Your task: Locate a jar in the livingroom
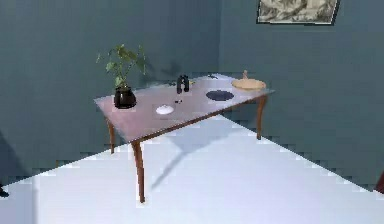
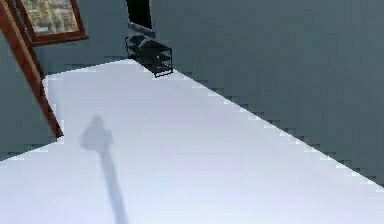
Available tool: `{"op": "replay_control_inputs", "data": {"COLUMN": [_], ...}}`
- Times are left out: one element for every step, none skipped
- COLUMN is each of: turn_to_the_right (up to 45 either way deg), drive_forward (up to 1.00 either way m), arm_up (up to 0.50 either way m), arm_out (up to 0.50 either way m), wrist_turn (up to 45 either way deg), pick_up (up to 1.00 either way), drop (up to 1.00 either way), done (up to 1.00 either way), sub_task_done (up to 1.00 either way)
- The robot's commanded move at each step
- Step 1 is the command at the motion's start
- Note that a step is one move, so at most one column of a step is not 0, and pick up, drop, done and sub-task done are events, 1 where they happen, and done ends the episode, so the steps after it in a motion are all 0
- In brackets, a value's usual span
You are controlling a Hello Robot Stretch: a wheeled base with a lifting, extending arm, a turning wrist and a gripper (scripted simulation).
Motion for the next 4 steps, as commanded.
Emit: {"op": "replay_control_inputs", "data": {"turn_to_the_right": [3.0, 0.0, -18.0, 0.0], "drive_forward": [0.00, 0.70, 0.00, 0.00], "arm_up": [0.00, 0.00, 0.00, 0.00], "arm_out": [0.00, 0.00, 0.00, 0.00], "wrist_turn": [0.0, 0.0, 0.0, 0.0], "pick_up": [0.00, 0.00, 0.00, 0.00], "drop": [0.00, 0.00, 0.00, 0.00], "done": [0.00, 0.00, 0.00, 1.00], "sub_task_done": [0.00, 0.00, 0.00, 0.00]}}
